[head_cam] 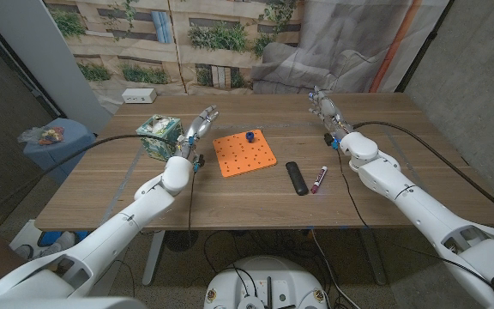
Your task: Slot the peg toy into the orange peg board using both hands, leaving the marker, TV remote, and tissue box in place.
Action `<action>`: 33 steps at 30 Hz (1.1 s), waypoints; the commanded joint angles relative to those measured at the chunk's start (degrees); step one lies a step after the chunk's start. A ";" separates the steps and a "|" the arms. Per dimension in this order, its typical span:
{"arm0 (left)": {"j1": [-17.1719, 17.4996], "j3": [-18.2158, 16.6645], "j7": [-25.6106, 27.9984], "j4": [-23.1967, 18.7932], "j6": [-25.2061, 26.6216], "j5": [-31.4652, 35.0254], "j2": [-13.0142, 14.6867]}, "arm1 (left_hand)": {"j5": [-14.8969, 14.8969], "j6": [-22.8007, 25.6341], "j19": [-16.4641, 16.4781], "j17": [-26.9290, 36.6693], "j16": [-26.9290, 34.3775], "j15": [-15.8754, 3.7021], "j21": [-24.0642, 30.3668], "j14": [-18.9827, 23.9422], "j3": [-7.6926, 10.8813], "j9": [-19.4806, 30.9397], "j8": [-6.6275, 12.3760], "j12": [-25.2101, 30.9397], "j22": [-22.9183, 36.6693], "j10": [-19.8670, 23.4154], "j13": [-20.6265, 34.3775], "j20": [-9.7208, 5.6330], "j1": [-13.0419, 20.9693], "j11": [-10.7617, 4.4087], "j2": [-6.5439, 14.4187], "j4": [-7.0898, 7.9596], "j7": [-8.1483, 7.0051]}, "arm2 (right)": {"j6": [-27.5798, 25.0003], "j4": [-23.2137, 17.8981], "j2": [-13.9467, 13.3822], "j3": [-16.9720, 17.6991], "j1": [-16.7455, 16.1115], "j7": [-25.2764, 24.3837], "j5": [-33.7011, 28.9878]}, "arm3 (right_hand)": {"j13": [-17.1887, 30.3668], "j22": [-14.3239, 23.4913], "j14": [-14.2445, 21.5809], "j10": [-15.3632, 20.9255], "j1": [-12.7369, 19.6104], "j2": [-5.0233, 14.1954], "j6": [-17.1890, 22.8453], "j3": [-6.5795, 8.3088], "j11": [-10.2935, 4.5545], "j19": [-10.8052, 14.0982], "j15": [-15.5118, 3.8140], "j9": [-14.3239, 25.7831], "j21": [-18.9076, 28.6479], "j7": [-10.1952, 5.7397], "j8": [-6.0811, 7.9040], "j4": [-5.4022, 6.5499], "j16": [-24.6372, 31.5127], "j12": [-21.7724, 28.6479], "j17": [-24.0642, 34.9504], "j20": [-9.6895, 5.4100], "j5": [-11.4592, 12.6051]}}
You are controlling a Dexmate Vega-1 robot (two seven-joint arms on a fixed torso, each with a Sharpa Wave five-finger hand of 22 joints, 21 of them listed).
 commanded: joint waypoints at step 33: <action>-4.51 -2.59 -15.52 20.92 -17.40 -26.27 -11.09 | 0.27 -7.38 -3.69 0.35 -0.50 -2.43 -1.01 -3.26 -3.23 -0.27 -0.55 -0.55 0.19 -4.73 0.10 -7.57 -2.98 -0.07 1.56 2.01 -0.84 | 14.99 18.44 10.53 7.45 -0.94 12.36 20.13 | -0.43 0.18 -3.05 -4.11 -2.10 -0.02 -7.12 -0.46 1.70 -7.63 0.12 -0.38 -0.15 4.39 -0.08 0.35 -0.91 -0.11 0.07 -2.02 -0.32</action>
